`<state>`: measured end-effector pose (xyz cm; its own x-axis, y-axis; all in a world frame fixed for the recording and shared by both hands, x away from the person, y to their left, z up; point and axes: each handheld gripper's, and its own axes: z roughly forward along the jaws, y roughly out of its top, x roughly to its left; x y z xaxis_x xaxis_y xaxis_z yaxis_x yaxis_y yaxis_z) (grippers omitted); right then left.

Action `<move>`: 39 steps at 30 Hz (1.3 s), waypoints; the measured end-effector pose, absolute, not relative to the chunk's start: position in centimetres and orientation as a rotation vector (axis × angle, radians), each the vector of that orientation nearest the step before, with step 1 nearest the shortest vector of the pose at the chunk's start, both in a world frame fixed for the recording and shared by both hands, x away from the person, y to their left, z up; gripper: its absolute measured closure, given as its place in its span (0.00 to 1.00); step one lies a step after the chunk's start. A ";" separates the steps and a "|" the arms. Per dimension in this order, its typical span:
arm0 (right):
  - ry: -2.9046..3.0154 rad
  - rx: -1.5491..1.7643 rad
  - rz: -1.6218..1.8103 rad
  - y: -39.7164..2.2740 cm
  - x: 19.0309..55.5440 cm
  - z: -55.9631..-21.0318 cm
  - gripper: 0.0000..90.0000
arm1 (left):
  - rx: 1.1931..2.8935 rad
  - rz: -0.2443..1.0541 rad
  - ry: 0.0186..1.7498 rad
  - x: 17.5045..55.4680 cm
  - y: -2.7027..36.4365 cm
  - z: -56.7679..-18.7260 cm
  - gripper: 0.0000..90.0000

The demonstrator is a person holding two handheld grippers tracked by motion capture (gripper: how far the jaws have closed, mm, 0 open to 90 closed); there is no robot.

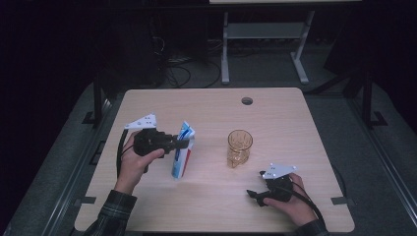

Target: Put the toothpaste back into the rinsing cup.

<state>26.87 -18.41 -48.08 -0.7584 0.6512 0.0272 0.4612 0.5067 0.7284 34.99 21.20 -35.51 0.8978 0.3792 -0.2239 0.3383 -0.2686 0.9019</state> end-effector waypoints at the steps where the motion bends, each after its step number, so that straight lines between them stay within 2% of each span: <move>1: 2.500 0.941 1.097 -18.4 26.9 -48.1 0.18 | 1.872 0.044 0.525 35.1 21.0 -35.3 0.82; 39: 2.508 0.954 1.105 -18.3 26.8 -48.1 0.16 | 1.858 0.067 0.358 38.8 13.1 -29.9 0.82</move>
<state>26.80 -18.29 -48.05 -0.7585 0.6504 0.0416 0.4695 0.5010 0.7270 38.80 13.09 -29.90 0.9513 0.2776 -0.1337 0.2107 -0.2695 0.9397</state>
